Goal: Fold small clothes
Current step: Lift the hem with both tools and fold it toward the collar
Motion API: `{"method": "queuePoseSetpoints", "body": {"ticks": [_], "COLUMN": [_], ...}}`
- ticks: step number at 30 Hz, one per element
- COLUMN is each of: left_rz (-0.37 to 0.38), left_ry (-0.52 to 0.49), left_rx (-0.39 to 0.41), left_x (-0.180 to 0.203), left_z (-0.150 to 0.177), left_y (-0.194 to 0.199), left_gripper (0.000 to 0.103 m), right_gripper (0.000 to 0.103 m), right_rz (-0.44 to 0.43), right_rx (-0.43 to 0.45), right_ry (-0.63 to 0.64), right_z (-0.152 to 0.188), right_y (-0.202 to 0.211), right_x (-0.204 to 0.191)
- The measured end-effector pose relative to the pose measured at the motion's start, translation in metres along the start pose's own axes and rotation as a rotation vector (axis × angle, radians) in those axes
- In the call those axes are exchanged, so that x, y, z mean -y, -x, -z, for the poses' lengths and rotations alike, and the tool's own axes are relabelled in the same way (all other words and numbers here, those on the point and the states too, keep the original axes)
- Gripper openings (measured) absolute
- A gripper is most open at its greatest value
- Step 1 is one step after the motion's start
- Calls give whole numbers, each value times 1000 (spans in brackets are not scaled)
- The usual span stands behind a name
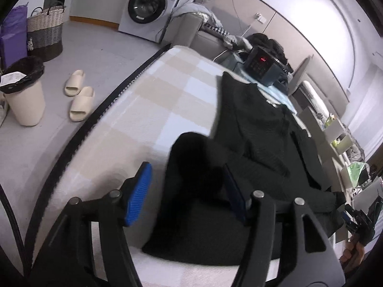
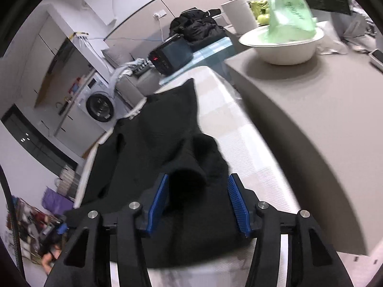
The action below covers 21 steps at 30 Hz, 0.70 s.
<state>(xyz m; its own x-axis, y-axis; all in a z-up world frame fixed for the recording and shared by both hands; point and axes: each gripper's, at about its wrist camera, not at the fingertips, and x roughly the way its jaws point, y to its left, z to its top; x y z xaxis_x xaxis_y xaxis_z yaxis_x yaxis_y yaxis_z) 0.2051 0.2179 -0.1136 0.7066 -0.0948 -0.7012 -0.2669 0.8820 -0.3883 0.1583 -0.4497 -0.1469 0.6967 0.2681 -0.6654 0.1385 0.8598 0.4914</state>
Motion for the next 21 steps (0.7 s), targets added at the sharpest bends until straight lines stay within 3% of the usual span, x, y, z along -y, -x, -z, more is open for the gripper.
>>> {"method": "queuePoseSetpoints", "body": {"ticks": [4, 7, 8, 9, 10, 11, 12, 21], "left_rz": [19, 33, 39, 39, 47, 54, 50, 49], "left_ry": [20, -17, -46, -60, -79, -96, -111, -135], "left_rx": [-112, -113, -109, -107, -105, -110, -113, -111], "left_x": [-5, 1, 5, 8, 11, 14, 15, 9], "left_z": [9, 18, 20, 22, 24, 26, 27, 51], "left_y": [-17, -16, -16, -16, -16, -16, -15, 20], "left_gripper": [57, 57, 48, 41, 25, 12, 12, 9], "right_gripper": [54, 54, 50, 39, 33, 16, 10, 8], "right_rz": [12, -26, -34, -23, -19, -20, -28, -30], "right_rx": [-68, -109, -116, -117, -116, -124, -138, -214], "right_ry": [-7, -4, 8, 29, 37, 42, 45, 48], "right_z": [8, 18, 21, 22, 22, 22, 22, 41], "right_y": [-7, -11, -13, -14, -16, -18, -20, -6], "right_x": [11, 12, 10, 8, 7, 6, 5, 12]}}
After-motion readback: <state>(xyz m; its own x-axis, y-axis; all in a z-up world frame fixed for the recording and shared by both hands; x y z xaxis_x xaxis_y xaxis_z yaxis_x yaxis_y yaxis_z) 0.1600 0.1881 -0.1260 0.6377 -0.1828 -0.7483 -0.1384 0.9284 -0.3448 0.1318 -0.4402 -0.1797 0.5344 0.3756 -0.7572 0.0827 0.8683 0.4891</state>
